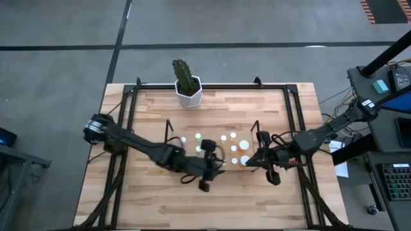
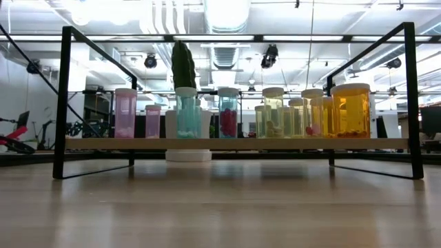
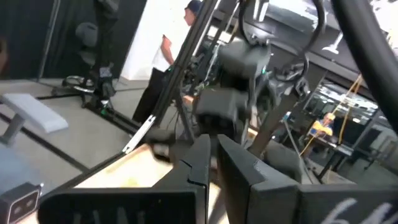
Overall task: Pick and place medicine bottles onto shelf by color
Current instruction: Return to Home Position
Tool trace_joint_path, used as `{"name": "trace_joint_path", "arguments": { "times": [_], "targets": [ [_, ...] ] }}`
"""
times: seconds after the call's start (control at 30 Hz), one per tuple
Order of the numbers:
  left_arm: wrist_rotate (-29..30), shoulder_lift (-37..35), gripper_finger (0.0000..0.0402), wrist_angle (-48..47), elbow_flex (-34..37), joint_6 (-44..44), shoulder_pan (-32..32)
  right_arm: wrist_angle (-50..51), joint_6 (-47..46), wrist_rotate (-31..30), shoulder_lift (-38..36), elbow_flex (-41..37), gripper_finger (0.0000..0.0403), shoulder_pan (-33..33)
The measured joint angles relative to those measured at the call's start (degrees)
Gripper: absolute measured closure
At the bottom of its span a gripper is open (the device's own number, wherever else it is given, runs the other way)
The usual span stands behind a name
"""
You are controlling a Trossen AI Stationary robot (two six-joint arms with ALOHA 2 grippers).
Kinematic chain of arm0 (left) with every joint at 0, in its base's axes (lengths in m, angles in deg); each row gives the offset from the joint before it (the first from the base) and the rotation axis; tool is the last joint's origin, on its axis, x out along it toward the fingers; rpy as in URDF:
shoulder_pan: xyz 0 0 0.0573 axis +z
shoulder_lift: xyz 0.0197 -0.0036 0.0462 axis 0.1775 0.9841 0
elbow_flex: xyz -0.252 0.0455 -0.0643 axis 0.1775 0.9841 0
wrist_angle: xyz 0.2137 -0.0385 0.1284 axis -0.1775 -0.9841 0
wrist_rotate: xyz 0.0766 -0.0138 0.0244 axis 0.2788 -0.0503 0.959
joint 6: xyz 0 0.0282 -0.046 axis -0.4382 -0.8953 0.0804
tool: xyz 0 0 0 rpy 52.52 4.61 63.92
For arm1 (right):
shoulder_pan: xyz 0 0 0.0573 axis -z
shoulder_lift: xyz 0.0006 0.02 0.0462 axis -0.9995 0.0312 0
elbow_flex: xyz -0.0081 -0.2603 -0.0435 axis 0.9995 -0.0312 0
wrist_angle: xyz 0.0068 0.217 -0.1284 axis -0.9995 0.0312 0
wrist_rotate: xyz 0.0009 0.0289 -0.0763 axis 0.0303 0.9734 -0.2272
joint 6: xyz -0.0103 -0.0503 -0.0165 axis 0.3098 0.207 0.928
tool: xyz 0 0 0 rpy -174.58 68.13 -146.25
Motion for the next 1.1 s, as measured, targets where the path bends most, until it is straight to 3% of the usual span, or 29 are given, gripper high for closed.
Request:
{"name": "trace_joint_path", "arguments": {
  "times": [0.2, 0.53, 0.87, 1.1],
  "targets": [
    [-0.57, -9.89, 0.0259, 3.25, 10.17, -1.91, -4.12, -1.55, -1.6, 3.05, 3.24, 1.3, 0.0385, 2.51],
    [-0.48, -28.79, 0.0259, 17.05, 29.33, -1.31, -7.77, 0.19, -4.58, 2.61, 1.08, 1.3, 0.0385, 2.98],
    [-0.28, -43.81, 0.0259, 17.94, 39.09, -1.35, -7.83, 5.05, -4.44, 3.6, -0.83, 0.65, 0.0385, 3.47],
    [0.16, -52.33, 0.0259, 17.81, 43.31, -1.87, -7.78, 4.61, -5.07, 7.6, -0.95, 0.41, 0.0385, 8.89]
  ]
}}
